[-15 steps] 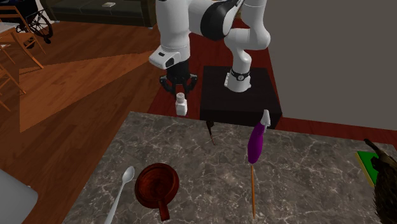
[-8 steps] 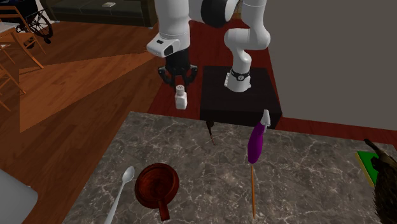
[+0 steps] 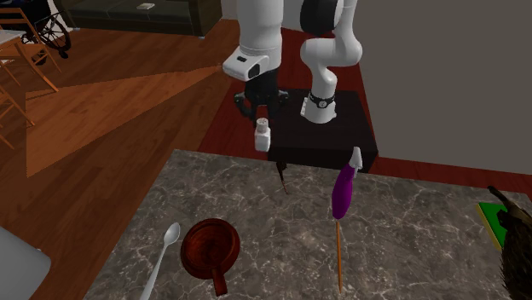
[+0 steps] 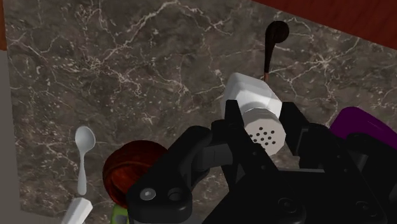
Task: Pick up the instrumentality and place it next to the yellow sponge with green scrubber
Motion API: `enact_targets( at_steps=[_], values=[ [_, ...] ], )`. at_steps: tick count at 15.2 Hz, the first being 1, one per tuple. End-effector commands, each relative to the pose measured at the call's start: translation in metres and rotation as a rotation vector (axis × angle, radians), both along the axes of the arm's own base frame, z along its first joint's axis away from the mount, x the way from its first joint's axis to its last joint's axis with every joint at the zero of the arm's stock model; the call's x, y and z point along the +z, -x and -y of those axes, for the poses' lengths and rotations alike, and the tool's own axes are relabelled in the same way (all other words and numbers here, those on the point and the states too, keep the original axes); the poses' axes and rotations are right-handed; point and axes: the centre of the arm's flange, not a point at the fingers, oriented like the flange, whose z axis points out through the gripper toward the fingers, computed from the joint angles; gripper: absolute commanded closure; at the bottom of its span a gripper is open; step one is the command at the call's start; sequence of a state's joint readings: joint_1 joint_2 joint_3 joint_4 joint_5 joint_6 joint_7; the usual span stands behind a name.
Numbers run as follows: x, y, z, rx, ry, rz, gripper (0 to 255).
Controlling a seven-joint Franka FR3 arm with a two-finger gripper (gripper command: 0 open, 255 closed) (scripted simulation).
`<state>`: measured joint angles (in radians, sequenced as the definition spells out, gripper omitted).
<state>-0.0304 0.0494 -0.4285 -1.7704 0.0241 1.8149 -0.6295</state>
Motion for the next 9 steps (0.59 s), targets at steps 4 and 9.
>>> enact_targets(
  at_steps=[4, 9],
  values=[
    [-0.007, -0.016, -0.065, -0.001, 0.000, 0.000, 255],
    [-0.014, -0.035, -0.128, -0.001, 0.000, 0.000, 255]
  ],
)
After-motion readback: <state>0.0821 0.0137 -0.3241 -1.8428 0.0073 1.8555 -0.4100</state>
